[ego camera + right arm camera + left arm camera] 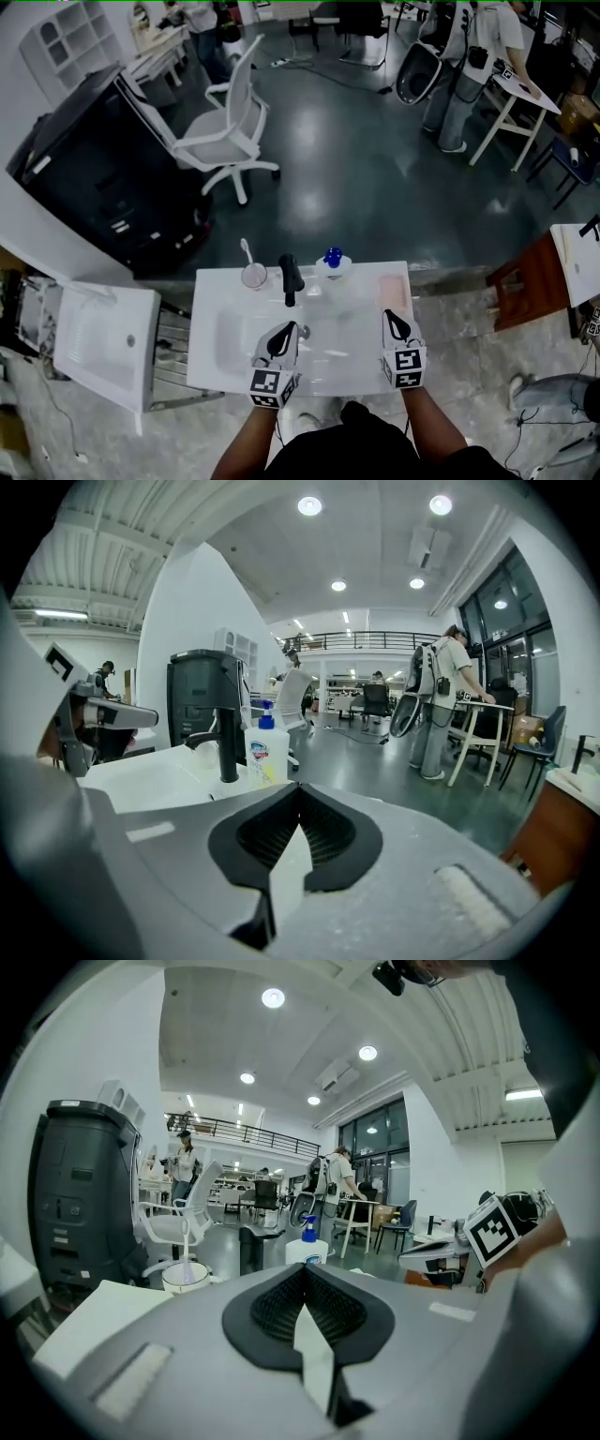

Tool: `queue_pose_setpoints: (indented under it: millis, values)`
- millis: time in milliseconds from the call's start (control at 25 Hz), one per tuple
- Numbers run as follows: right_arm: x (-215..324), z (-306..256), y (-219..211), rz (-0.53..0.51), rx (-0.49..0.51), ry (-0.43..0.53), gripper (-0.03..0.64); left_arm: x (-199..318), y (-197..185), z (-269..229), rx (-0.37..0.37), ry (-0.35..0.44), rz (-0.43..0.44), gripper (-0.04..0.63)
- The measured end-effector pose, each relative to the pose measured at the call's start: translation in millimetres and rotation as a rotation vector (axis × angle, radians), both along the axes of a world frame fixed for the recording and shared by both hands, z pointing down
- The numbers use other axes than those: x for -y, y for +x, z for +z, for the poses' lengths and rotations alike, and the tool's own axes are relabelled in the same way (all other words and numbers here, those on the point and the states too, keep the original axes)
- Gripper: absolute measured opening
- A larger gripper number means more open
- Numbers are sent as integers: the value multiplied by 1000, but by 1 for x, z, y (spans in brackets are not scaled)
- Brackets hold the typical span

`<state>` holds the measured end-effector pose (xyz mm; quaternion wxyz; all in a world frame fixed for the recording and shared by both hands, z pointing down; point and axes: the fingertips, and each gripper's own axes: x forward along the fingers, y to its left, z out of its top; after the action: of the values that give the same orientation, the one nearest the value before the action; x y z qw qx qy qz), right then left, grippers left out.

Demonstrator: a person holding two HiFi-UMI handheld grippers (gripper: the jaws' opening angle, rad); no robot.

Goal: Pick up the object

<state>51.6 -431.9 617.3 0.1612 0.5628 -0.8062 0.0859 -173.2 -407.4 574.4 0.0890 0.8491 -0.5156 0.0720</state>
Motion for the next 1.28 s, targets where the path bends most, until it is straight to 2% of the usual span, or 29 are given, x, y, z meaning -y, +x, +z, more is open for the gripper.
queue_pose_setpoints:
  millis: [80, 200, 280, 600, 840, 1040, 1240, 1280]
  values:
    - [3, 11, 5, 21, -10, -28, 8, 2, 4, 6, 2, -23, 8, 17]
    - [6, 32, 14, 48, -32, -90, 90, 6, 11, 15, 8, -19, 23, 17]
    - [10, 44, 21, 71, -44, -126, 173, 7, 15, 19, 15, -24, 34, 17]
    - [30, 84, 44, 165, -40, -248, 331, 8, 14, 22, 32, -43, 30, 17]
    - [48, 105, 48, 176, -42, -318, 438, 4, 11, 27, 39, -65, 27, 17]
    - [57, 124, 52, 170, -88, -404, 479, 6, 13, 27, 45, -66, 31, 17]
    - [57, 131, 53, 181, -133, -431, 475, 6, 12, 26, 46, -64, 22, 17]
    - [58, 131, 54, 181, -136, -428, 455, 5, 12, 27, 48, -64, 20, 17]
